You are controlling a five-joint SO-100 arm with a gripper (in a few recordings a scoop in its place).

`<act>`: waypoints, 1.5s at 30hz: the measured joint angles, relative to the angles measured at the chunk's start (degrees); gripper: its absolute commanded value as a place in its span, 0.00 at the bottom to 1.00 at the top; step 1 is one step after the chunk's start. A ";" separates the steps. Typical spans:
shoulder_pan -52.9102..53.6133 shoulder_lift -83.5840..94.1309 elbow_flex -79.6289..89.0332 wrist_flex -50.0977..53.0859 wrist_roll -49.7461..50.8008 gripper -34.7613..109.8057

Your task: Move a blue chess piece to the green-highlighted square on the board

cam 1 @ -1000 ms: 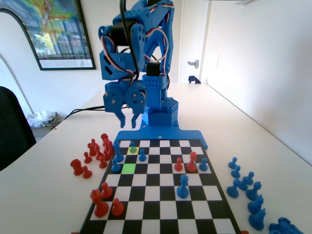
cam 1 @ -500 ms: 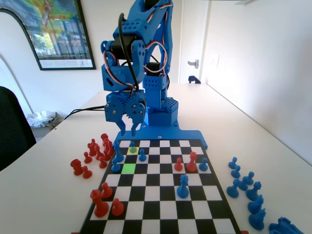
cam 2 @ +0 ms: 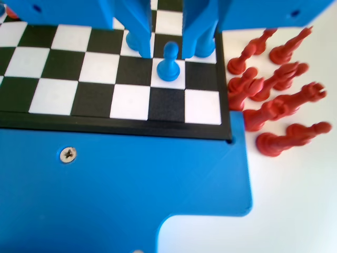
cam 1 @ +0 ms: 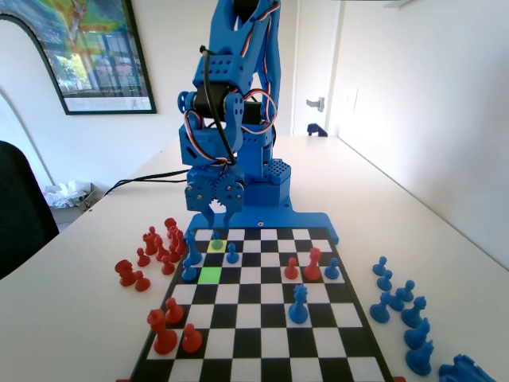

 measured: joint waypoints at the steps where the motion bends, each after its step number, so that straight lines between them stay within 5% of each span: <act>1: 0.00 -0.44 0.00 0.00 0.18 0.31; 45: 0.44 -6.68 -1.14 -8.17 -1.32 0.31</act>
